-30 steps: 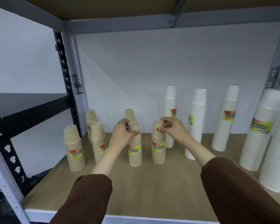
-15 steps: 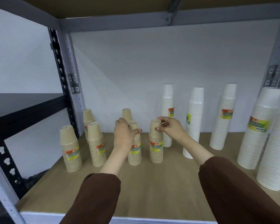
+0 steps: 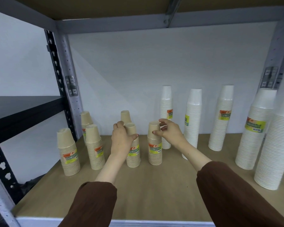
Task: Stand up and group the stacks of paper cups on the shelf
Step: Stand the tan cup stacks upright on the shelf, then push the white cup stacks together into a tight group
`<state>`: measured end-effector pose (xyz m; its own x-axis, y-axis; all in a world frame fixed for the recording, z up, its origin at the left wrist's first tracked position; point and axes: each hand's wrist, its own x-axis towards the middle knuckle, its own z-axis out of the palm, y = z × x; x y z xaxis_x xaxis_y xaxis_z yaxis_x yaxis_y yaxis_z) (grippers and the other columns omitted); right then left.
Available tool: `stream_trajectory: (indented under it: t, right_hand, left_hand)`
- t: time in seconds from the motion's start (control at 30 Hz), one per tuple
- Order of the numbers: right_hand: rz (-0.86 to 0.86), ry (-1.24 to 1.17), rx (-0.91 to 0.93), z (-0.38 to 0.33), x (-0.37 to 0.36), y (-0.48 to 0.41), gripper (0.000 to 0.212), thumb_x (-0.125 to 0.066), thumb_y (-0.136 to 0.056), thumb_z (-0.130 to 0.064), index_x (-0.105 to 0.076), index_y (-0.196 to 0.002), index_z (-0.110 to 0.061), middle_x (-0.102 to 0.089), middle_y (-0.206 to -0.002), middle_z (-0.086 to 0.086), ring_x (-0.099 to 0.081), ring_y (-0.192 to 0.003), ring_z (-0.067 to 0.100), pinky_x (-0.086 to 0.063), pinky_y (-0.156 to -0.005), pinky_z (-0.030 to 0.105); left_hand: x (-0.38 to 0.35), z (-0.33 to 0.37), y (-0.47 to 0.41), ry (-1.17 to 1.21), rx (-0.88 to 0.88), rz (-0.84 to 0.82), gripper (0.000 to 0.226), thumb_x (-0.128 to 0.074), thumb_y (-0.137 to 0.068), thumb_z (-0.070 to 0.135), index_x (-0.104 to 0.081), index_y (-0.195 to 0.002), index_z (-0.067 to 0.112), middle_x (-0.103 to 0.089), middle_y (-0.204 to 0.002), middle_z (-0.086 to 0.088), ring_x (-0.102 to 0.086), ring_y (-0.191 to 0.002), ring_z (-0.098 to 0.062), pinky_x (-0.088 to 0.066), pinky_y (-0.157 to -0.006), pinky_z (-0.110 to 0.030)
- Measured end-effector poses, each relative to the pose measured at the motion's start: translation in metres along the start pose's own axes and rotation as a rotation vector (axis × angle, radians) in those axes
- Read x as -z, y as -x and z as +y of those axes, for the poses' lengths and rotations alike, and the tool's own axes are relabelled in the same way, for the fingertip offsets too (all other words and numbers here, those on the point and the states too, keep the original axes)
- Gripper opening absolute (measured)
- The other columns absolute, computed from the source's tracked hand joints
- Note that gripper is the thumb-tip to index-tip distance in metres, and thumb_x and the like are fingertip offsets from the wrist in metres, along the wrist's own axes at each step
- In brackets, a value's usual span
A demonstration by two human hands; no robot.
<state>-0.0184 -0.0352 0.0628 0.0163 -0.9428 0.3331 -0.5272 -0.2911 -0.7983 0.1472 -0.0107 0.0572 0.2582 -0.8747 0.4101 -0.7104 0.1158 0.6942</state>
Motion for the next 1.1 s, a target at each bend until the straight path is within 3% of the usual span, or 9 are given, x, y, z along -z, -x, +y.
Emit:
stream_trajectory:
  t: [0.23,0.4,0.6,0.83,0.97,1.1]
  right_hand:
    - [0.033,0.028,-0.015,0.005,0.006,0.010,0.054,-0.068,-0.079,-0.019,-0.048,-0.127,-0.007,-0.058,-0.118,0.013,-0.053,-0.095,0.021,-0.042,-0.085,0.027]
    - [0.077,0.049,-0.004,0.012,0.019,0.024,0.041,-0.065,-0.082,-0.015,-0.053,-0.120,-0.005,-0.054,-0.098,0.005,-0.052,-0.087,0.017,-0.042,-0.082,0.024]
    - [0.173,0.038,-0.008,0.028,0.045,0.050,0.030,-0.061,-0.081,-0.003,-0.059,-0.111,-0.002,-0.056,-0.089,0.006,-0.050,-0.078,0.016,-0.040,-0.070,0.011]
    - [0.372,0.147,0.022,0.037,0.099,0.080,0.023,-0.060,-0.080,-0.002,-0.064,-0.103,-0.002,-0.058,-0.087,0.004,-0.053,-0.078,0.015,-0.042,-0.070,0.013]
    - [0.474,0.203,0.023,0.038,0.130,0.087,0.022,-0.061,-0.080,-0.002,-0.064,-0.102,-0.001,-0.057,-0.087,0.004,-0.053,-0.078,0.016,-0.042,-0.071,0.018]
    - [0.547,0.254,0.012,0.038,0.156,0.099,0.023,-0.060,-0.080,-0.001,-0.063,-0.103,0.000,-0.057,-0.089,0.005,-0.052,-0.081,0.016,-0.043,-0.080,0.025]
  left_hand:
    - [0.006,-0.002,0.011,0.032,-0.057,0.104,0.057,-0.066,-0.079,0.013,-0.039,-0.128,0.001,-0.046,-0.127,-0.017,-0.047,-0.116,-0.033,-0.043,-0.092,-0.042]
    - [-0.001,0.011,0.028,0.098,-0.140,0.152,0.038,-0.059,-0.084,0.010,-0.046,-0.118,0.000,-0.050,-0.119,-0.017,-0.051,-0.109,-0.032,-0.043,-0.089,-0.041]
    - [-0.034,0.037,0.062,0.161,-0.312,0.053,0.024,-0.060,-0.081,0.003,-0.058,-0.104,0.000,-0.059,-0.106,-0.016,-0.059,-0.096,-0.031,-0.036,-0.080,-0.025]
    - [-0.067,0.080,0.075,0.247,-0.401,-0.056,0.026,-0.058,-0.083,0.007,-0.057,-0.109,0.001,-0.059,-0.110,-0.013,-0.057,-0.102,-0.025,-0.036,-0.084,-0.021]
    - [-0.078,0.104,0.068,0.257,-0.455,-0.091,0.028,-0.056,-0.085,0.009,-0.054,-0.112,0.001,-0.057,-0.115,-0.013,-0.055,-0.106,-0.026,-0.040,-0.089,-0.028]
    - [-0.086,0.122,0.060,0.244,-0.481,-0.110,0.030,-0.055,-0.086,0.009,-0.052,-0.115,0.001,-0.055,-0.119,-0.013,-0.054,-0.110,-0.026,-0.038,-0.092,-0.027]
